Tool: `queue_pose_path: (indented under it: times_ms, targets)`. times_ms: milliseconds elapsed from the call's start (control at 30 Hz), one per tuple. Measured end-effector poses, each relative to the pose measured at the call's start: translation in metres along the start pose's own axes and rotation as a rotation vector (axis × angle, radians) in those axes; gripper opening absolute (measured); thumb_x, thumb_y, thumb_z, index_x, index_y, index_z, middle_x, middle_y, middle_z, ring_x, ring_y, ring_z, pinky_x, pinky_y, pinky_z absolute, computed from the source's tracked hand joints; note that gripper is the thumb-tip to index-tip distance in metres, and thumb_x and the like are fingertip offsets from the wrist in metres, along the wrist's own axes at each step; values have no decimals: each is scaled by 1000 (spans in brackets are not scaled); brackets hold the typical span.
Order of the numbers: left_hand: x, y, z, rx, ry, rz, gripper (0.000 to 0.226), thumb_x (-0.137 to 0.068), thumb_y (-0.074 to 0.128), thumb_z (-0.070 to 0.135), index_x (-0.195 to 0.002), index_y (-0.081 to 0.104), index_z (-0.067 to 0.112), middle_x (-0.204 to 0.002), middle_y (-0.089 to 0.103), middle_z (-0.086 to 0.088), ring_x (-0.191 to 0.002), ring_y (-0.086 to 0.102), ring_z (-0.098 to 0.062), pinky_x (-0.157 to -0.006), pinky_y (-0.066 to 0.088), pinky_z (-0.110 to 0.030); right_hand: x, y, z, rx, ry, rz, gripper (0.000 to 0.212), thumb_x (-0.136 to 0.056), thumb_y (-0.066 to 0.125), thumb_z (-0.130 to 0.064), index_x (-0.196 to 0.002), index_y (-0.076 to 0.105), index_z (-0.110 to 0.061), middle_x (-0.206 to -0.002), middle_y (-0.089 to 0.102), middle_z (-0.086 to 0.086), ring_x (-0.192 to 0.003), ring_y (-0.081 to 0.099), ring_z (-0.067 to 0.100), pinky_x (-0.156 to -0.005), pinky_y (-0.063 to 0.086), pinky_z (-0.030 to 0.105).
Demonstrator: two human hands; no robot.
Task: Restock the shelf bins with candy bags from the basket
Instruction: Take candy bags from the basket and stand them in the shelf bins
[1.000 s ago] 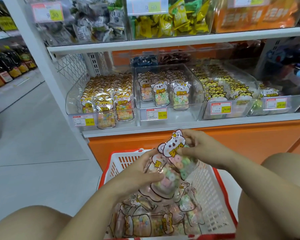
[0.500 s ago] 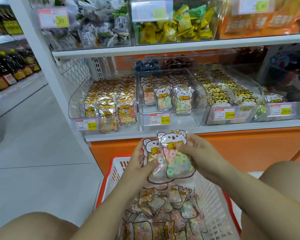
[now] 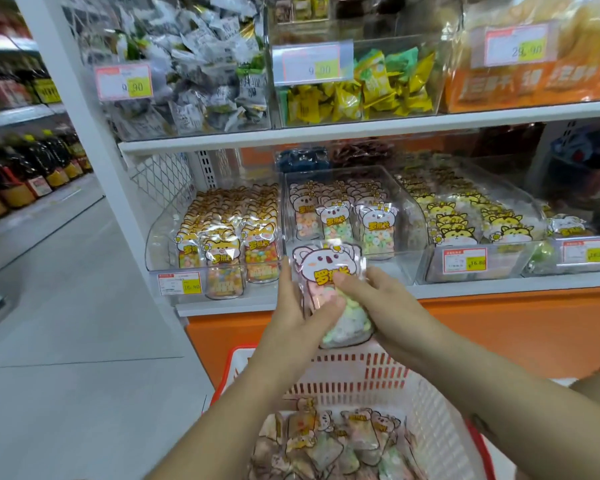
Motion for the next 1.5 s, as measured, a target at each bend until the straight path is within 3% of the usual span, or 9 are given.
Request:
queue_pose_path:
  times_ms: [100, 267, 467, 767, 900, 1033, 1233, 1400, 1500]
  targets:
    - [-35, -18, 41, -216, 133, -53, 48, -93, 69, 24, -130, 40, 31, -109, 62, 20, -80, 57, 22, -71, 45, -7, -34, -1, -38, 185, -182, 27, 71, -65, 80, -64, -107, 49, -16, -101, 55, -15, -96, 50, -5, -84, 47, 27]
    - [-122, -31, 66, -448, 287, 12, 90, -72, 74, 36, -148, 28, 27, -138, 55, 5, -126, 55, -12, -108, 45, -41, -92, -12, -79, 413, -316, 35, 22, -90, 71, -35, -94, 53, -24, -83, 59, -11, -75, 56, 3, -70, 40, 21]
    - [-185, -37, 26, -924, 105, 180, 112, -77, 71, 51, -157, -6, 33, -138, 61, 1, -128, 54, -27, -118, 22, -58, -157, -26, -62, 825, -255, 90, 33, -88, 74, -37, -111, 52, -28, -97, 62, -12, -89, 60, 7, -68, 40, 22]
    - [-224, -32, 22, -1505, 34, 174, 73, -82, 61, 64, -141, 35, 31, -134, 58, 6, -142, 33, -23, -110, -15, -73, -226, -36, -18, 483, 10, -64, 19, -91, 70, -7, -102, 57, -15, -49, 58, -11, -69, 64, 24, -75, 61, 48]
    - [-226, -30, 22, -1607, 99, 196, 83, -77, 71, 56, -146, 32, 30, -137, 47, 1, -134, 41, -25, -110, -5, -74, -246, -37, 1, 493, 91, -102, 67, -86, 74, -2, -142, 40, -12, -64, 60, -1, -58, 57, 18, -54, 53, 34]
    - [-212, -13, 34, -1661, 515, 196, 50, -63, 84, 31, -108, 63, 22, -100, 57, -2, -89, 63, -27, -80, 49, -46, -253, -37, 5, 699, 24, -50, 82, -82, 76, -20, -151, 30, -18, -78, 58, -1, -55, 52, 9, -58, 47, 28]
    - [-220, 10, -4, -1547, -69, -374, 37, -99, 51, 11, -136, 55, 12, -132, 59, -15, -122, 58, -33, -96, 48, -39, -244, -37, -7, 903, -33, 16, 90, -79, 80, -34, -150, 30, -14, -121, 66, 11, -110, 64, 27, -92, 50, 31]
    - [-230, 20, -15, -1514, -208, -444, 47, -99, 53, 10, -146, 44, 4, -144, 51, -16, -130, 52, -31, -103, 44, -36, -231, -46, -22, 930, -37, 57, 100, -81, 78, -26, -151, 11, -4, -78, 57, -2, -84, 59, 21, -58, 39, 24]
    - [-234, 21, -20, -1463, -261, -414, 51, -99, 55, 10, -148, 42, 8, -145, 50, -13, -131, 51, -29, -105, 44, -36, -231, -46, -23, 911, -21, 93, 118, -85, 74, -21, -152, -21, -3, -89, 62, 4, -81, 55, 20, -69, 42, 25]
Point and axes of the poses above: each hand's wrist, its own x-axis away from the middle knuckle, its own y-axis out of the palm, z = x × y, the point moved 4 cm from there along -x, towards the middle knuckle
